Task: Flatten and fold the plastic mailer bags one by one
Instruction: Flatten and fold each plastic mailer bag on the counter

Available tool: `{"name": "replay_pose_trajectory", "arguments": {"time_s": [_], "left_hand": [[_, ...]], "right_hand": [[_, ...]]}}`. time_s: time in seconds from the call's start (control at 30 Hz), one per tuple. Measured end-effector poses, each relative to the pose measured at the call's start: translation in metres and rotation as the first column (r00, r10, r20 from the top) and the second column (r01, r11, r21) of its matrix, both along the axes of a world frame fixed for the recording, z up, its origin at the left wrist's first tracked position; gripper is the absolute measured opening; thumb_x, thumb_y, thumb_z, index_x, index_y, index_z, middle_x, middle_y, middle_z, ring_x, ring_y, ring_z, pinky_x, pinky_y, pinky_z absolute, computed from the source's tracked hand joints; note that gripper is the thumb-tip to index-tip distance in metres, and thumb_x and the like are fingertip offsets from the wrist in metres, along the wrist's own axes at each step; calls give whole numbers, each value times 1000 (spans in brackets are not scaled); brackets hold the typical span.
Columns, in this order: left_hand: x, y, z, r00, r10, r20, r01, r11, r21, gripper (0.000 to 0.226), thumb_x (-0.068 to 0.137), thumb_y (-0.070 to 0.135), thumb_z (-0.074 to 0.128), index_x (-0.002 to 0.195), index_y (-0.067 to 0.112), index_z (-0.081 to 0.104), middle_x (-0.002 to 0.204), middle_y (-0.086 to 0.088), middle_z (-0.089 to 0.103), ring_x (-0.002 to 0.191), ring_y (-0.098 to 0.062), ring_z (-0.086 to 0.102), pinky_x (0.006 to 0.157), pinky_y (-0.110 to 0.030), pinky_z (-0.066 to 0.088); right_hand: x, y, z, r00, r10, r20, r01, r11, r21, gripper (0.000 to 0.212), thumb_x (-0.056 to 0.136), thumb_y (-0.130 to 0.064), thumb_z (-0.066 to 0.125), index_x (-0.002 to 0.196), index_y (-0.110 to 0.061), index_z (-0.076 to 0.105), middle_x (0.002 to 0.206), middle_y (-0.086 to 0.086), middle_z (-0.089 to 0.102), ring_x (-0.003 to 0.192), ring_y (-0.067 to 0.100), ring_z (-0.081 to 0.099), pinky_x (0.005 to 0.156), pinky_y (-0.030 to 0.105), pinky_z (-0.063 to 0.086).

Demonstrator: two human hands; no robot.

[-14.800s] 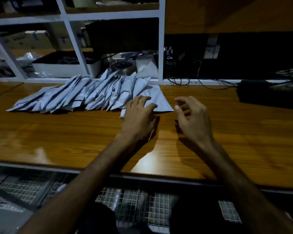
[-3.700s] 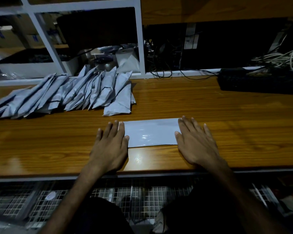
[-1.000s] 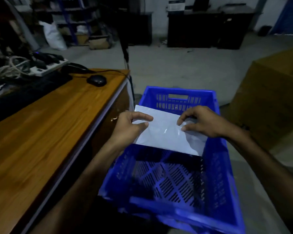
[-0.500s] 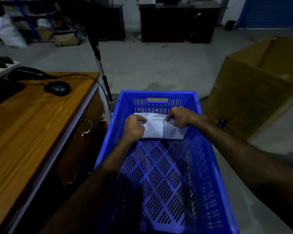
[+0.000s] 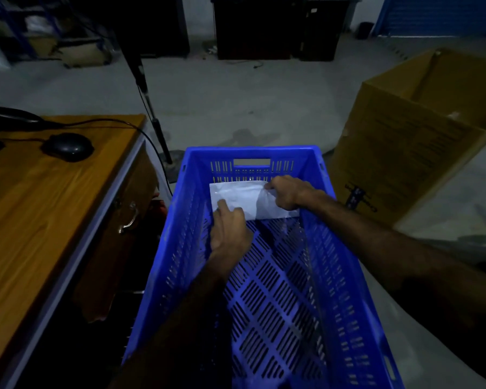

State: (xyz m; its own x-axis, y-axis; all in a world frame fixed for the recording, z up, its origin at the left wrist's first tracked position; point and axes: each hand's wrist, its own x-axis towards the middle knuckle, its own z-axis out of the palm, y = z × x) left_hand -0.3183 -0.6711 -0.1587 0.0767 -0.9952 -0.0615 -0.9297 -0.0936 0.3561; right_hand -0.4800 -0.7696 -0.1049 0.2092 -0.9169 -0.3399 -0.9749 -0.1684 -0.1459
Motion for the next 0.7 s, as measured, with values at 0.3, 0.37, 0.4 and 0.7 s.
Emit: {"name": "replay_pose_trajectory", "arguments": {"time_s": [0.3, 0.37, 0.4, 0.7], "left_hand": [[10, -23, -32, 971, -220, 92, 201, 962, 183, 72, 106, 47, 49, 165, 24, 14, 172, -12, -7, 156, -44, 0, 124, -61, 13], [13, -29, -34, 971, -216, 103, 196, 965, 175, 75, 105, 49, 49, 166, 26, 11, 172, -12, -10, 156, -45, -3, 124, -61, 11], [14, -30, -34, 970, -219, 107, 198, 965, 173, 76, 105, 49, 50, 166, 26, 10, 172, -12, -10, 156, -45, -4, 124, -60, 10], [26, -36, -36, 963, -231, 139, 205, 962, 181, 75, 105, 47, 49, 165, 27, 9, 173, -12, -10, 157, -43, -3, 124, -57, 12]], "right_hand": [[4, -15, -9, 998, 36, 56, -40, 997, 72, 69, 93, -9, 59, 159, -15, 39, 156, 14, 47, 142, 34, 47, 113, 36, 40], [7, -16, -11, 998, 54, 42, -57, 996, 75, 70, 94, -9, 58, 160, -16, 36, 160, 13, 43, 145, 32, 43, 115, 35, 38], [8, -15, -10, 998, 58, 30, -61, 995, 74, 70, 94, -10, 58, 161, -17, 35, 161, 12, 40, 146, 32, 41, 117, 37, 37], [34, 66, 5, 963, 38, -266, -110, 959, -262, 50, 96, -27, 61, 144, -17, 53, 155, 13, 37, 140, 33, 42, 109, 48, 42]]}}
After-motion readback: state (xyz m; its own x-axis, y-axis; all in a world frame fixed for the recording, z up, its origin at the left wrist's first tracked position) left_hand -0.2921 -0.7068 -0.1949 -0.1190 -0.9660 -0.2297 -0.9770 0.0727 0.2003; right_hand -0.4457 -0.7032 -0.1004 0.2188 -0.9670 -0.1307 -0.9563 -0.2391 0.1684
